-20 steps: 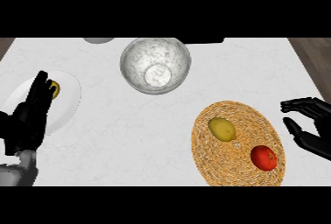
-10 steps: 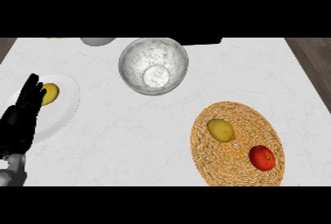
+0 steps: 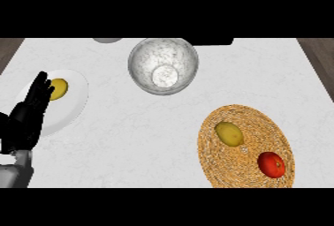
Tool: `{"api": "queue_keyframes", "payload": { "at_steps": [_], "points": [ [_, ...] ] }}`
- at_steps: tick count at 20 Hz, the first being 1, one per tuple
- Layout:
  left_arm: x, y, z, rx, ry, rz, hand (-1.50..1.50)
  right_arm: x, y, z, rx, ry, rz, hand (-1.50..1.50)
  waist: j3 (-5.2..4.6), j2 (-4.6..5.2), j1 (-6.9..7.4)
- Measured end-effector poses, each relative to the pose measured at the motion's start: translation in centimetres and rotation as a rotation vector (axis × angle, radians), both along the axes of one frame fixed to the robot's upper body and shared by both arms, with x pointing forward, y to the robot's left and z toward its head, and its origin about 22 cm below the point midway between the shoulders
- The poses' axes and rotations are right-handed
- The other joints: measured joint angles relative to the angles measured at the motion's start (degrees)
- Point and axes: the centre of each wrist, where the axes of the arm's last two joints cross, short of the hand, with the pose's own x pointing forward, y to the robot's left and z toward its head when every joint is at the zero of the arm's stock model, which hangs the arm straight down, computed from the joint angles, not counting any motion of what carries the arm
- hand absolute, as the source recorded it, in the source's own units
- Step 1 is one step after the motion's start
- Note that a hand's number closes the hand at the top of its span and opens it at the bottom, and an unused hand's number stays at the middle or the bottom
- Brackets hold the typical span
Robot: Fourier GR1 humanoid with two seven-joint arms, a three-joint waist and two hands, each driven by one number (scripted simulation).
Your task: Pick the tomato from the placemat and place it in the bowl
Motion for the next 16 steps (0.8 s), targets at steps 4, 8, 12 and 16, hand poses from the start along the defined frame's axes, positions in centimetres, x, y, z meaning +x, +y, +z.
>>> {"api": "queue_keyframes", "payload": {
  "at_steps": [4,8,12,16],
  "points": [
    [0.4,-0.4,0.4,0.004,0.001,-0.011,0.0,2.4,-1.7,3.3,-0.022,0.053,0.037,-1.5,0.0,0.08,0.62],
    [0.8,-1.3,0.4,-0.001,-0.004,-0.019,0.0,4.7,-1.8,5.2,-0.082,0.189,0.139,-1.5,0.01,0.21,1.2],
    [0.9,-1.0,0.2,-0.006,-0.005,-0.024,0.0,7.0,-1.9,5.3,-0.107,0.323,0.22,-1.5,0.02,0.32,1.74],
    [0.8,-0.6,0.1,-0.005,-0.005,-0.027,0.0,8.9,-0.9,4.6,-0.11,0.431,0.308,-1.5,0.04,0.29,1.84]
  ]
}}
